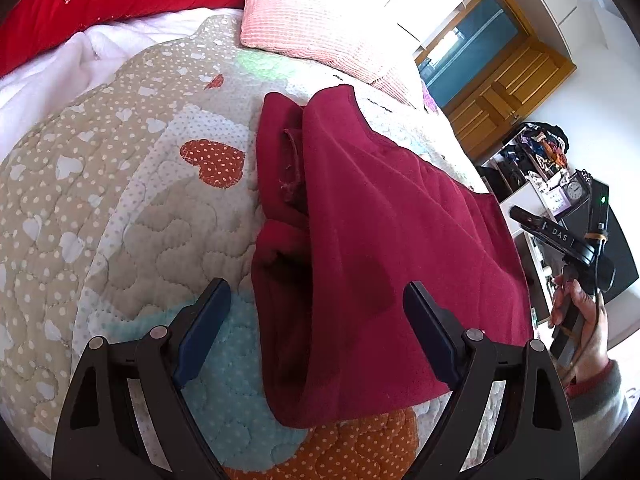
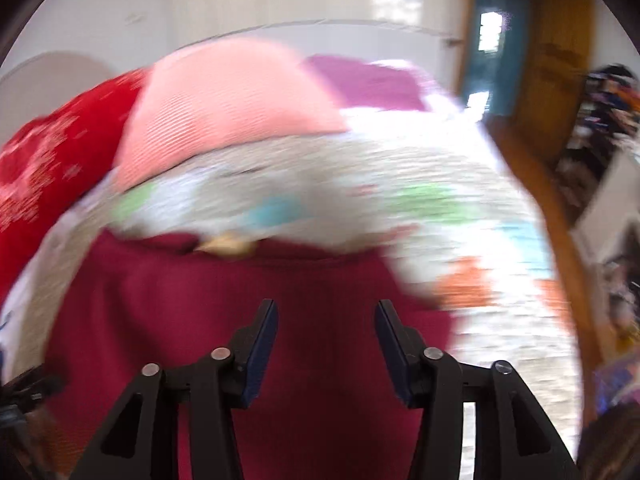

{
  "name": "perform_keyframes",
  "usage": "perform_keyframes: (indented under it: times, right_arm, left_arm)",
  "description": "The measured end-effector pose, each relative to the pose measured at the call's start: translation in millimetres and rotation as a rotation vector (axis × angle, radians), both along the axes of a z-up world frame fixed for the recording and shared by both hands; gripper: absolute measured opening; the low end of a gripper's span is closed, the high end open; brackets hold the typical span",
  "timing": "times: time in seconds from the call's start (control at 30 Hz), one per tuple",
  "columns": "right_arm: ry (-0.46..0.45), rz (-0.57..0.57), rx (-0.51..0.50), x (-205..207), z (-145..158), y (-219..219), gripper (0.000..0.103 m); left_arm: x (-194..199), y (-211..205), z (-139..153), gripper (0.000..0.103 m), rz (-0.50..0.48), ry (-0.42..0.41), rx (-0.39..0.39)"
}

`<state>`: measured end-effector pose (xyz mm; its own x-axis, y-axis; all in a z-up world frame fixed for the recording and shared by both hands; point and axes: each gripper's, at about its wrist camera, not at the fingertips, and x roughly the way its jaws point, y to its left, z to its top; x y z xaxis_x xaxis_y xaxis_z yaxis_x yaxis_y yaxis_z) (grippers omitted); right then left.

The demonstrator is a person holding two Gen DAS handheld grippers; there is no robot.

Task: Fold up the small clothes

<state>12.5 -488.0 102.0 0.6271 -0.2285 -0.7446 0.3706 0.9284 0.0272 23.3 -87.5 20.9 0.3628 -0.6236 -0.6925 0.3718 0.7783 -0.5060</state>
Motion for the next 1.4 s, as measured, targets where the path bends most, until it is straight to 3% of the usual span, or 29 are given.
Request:
perform_keyframes:
  times: [0.07,0.2,0.27,0.3,0.33,0.43,0.6,0.7,0.8,0.9,1.07,1.3,1.4]
  right_arm:
    - [-0.011,-0.063,0.005,-10.6,-3.0,-26.1,0.066]
    - [-0.001,-0.001,0.157,-1.9,-29.3,-49.9,0.065]
    - [-0.063,0.049,0.176,6.9,-38.0,-48.6,0.036]
    - [-0.062,0.067,0.155,10.5,-39.4,-44.0,0.011]
    - [-0.057,0.08,0.112,13.2,-38.3,-38.4,0.008]
    - [-0.044,0.062,-0.028,19.8,-34.7,-31.0,0.008]
    - [0.028,-0.007,-0.016,30.8,-60.7,-45.4,0.008]
    - [0.003,-0.031,0.006,23.1,-45.9,-44.8,0.011]
    - [-0.026,-0.061,0.023,9.5,-22.3,-34.6,0.021]
    - [-0.079,0.019,0.122,3.2,-6.9,-6.5,0.04]
    - [-0.038,0.217,0.277,32.8,-18.9,56.1,0.042]
    - [0.0,0.304,0.176,82.6,-34.6,112.5,0.042]
    - [0.076,0.291,0.16,103.3,-51.4,116.2,0.042]
  left_arm:
    - [-2.1,-1.8,0.2,0.088,-0.002,-0.013,0.011]
    - [-3.2,-6.3,0.1,0.09,-0.012,-0.034,0.034]
    - [-2.5,-5.8,-0.7,0.09,-0.013,-0.036,0.033]
    - [-1.9,-5.4,-0.9,0.09,-0.013,-0.034,0.029]
    - [-1.1,-5.1,-1.5,0.09,-0.013,-0.033,0.027]
    - [0.6,-5.5,-3.3,0.092,-0.018,-0.035,0.02]
    - [0.4,-6.2,-3.3,0.092,-0.023,-0.039,0.024]
    - [1.3,-4.1,-3.4,0.092,-0.02,-0.031,0.01]
    - [0.1,-5.0,-3.1,0.092,-0.021,-0.036,0.018]
    - [-1.4,-6.2,-2.8,0.092,-0.022,-0.042,0.028]
    - [-1.9,-6.7,-2.7,0.092,-0.023,-0.042,0.026]
    - [-1.3,-7.5,-2.6,0.092,-0.024,-0.04,0.028]
    - [-0.8,-6.9,-2.5,0.092,-0.024,-0.036,0.022]
